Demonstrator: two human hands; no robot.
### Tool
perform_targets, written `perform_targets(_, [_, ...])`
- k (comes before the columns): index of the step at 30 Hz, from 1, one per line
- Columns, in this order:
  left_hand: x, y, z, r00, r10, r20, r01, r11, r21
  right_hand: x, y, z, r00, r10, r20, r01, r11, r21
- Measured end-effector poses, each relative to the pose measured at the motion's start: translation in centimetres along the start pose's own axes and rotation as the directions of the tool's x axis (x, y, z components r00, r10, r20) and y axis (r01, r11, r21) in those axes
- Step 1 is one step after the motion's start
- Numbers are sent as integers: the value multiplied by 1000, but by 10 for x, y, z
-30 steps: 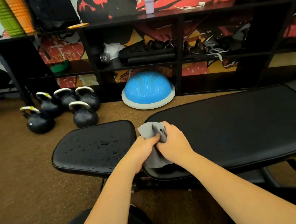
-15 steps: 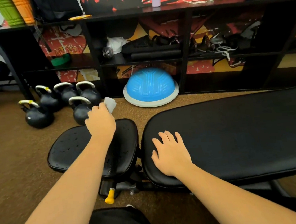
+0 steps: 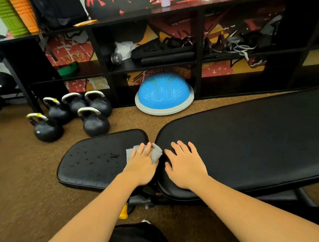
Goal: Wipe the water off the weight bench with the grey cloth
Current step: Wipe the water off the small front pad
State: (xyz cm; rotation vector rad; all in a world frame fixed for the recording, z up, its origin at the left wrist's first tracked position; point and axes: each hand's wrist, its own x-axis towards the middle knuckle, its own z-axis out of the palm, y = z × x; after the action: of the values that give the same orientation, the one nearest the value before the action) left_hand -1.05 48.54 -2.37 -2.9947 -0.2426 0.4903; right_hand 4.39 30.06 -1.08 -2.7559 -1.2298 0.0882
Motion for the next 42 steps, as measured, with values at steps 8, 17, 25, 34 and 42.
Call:
perform_targets(8, [33,-26,-34,967,-241,-85,196,912,-360,-1,0,-1,1000,1,-7,-1,1000,9])
perform_targets(17, [84,-59,-63,946,-322,41,321,909,-265,2,-1,1,1000,7,-30,-6,1000,19])
perform_targets(25, [46,-31,-41,982,143,-126,-143,990,2,3,0,3,999,3,-45,-2,1000,25])
perform_targets(34, [-3,-21,-17,918,220,-329,-237,972,-9,-3,3,-1,999,-36,-15,36,999,31])
perform_targets(42, [-30,-20,-8,939,232,-254,-244,970,-18,-3,7,-2,998,-54,32,54,999,-6])
